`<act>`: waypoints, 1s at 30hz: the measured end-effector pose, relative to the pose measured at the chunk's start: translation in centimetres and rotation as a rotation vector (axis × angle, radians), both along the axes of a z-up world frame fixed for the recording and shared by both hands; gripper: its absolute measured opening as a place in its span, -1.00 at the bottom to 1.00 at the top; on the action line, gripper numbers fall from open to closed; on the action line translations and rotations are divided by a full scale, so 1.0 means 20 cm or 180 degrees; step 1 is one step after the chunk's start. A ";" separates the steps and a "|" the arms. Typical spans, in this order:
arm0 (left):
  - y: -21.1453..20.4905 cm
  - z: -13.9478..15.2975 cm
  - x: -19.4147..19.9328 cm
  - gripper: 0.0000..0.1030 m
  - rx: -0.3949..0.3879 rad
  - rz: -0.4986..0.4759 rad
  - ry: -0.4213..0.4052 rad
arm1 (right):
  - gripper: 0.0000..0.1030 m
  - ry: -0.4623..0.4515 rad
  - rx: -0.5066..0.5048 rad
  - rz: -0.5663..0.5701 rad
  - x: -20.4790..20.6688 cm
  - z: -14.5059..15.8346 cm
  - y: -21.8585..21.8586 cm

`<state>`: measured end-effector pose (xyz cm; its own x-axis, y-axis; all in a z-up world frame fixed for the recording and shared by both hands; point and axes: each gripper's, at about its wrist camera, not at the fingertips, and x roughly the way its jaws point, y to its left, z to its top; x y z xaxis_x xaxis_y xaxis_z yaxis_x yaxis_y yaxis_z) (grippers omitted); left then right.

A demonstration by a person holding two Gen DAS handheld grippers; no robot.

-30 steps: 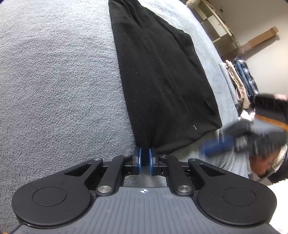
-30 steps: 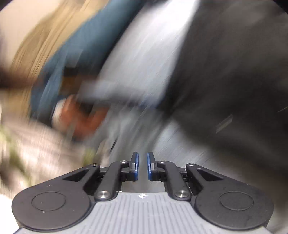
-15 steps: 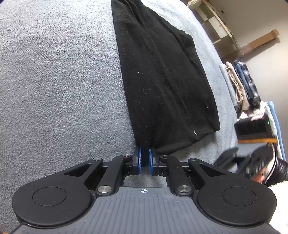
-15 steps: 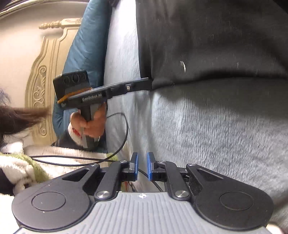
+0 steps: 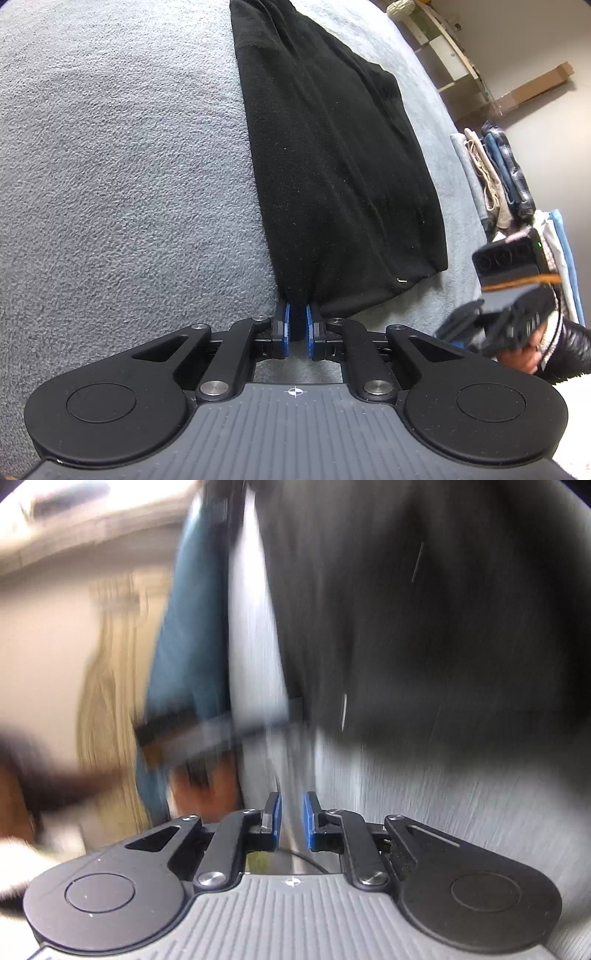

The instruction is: Fold clothes

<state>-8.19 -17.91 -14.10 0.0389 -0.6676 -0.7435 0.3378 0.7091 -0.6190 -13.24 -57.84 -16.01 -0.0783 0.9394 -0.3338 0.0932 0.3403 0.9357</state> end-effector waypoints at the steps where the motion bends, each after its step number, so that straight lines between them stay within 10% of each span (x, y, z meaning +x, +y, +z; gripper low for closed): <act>1: 0.00 0.00 0.00 -0.83 -0.0002 0.0001 0.0005 | -0.71 -0.0038 -0.0080 0.0067 -0.01 0.02 0.01; 9: 0.00 0.01 0.00 -0.83 0.0005 0.0002 -0.0003 | -0.70 -0.0452 -0.0457 -0.1171 0.18 0.11 -0.16; 17: 0.00 0.01 0.01 -0.83 -0.0005 0.0010 0.0018 | -0.69 -0.0029 -0.0493 0.0374 -0.01 -0.01 0.02; 26: 0.00 0.02 0.00 -0.83 0.0005 0.0025 0.0005 | -0.68 -0.0549 -0.0613 -0.0735 0.12 0.10 -0.09; 30: 0.00 0.02 -0.01 -0.83 0.0016 0.0047 -0.0001 | -0.69 -0.0320 -0.0509 -0.0541 0.12 0.00 -0.10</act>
